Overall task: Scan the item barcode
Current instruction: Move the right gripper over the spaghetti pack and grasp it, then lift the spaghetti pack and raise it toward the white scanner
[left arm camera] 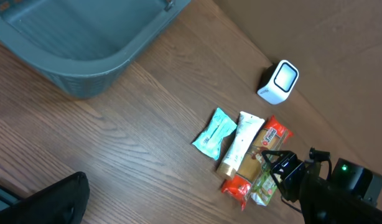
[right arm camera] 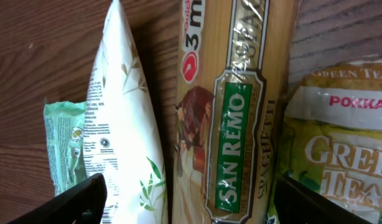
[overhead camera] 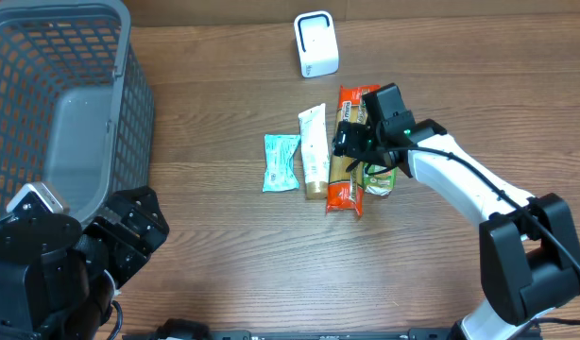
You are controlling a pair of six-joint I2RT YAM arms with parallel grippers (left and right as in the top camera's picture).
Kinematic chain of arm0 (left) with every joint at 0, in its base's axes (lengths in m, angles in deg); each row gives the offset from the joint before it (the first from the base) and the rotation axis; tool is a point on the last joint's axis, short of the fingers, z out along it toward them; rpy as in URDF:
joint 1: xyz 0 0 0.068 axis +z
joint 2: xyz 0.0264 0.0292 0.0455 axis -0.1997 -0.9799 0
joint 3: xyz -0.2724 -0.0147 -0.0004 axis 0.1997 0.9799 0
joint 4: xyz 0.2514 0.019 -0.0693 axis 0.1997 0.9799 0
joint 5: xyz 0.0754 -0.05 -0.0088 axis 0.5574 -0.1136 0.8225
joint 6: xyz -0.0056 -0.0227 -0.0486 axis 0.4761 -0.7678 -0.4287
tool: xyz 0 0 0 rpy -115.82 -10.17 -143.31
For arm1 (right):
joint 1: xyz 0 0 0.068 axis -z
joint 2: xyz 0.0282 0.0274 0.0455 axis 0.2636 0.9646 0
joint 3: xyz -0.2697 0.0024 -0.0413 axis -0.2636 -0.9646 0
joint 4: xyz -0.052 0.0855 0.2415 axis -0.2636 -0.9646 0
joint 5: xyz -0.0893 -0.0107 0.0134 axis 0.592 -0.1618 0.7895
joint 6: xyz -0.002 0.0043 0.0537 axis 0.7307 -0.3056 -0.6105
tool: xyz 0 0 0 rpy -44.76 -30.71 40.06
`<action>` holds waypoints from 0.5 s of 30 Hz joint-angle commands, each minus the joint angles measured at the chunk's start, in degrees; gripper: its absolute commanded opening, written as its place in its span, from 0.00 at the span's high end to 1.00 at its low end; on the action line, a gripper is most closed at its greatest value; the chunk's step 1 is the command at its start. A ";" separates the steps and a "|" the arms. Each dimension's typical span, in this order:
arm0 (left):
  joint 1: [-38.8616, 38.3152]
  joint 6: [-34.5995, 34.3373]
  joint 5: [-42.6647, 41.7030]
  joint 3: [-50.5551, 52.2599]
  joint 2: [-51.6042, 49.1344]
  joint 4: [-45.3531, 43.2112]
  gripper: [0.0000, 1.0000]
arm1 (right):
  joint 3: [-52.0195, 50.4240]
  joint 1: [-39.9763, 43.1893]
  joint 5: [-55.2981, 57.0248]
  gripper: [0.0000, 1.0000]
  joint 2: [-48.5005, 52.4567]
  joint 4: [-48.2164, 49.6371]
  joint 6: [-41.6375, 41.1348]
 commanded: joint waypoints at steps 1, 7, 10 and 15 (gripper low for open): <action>0.46 0.85 -0.17 -0.28 -0.09 -0.07 0.00 | -1.77 0.09 -0.48 0.14 0.90 2.03 -0.28; 0.46 0.85 -0.17 -0.28 -0.09 -0.07 0.01 | -3.74 0.09 -0.50 0.14 3.98 4.96 -0.48; 0.46 0.85 -0.17 -0.28 -0.09 -0.07 0.00 | -3.74 0.09 -0.13 0.21 5.01 5.20 -1.46; 0.46 0.85 -0.17 -0.28 -0.09 -0.07 0.00 | -3.80 0.09 6.88 0.30 7.41 4.26 -3.65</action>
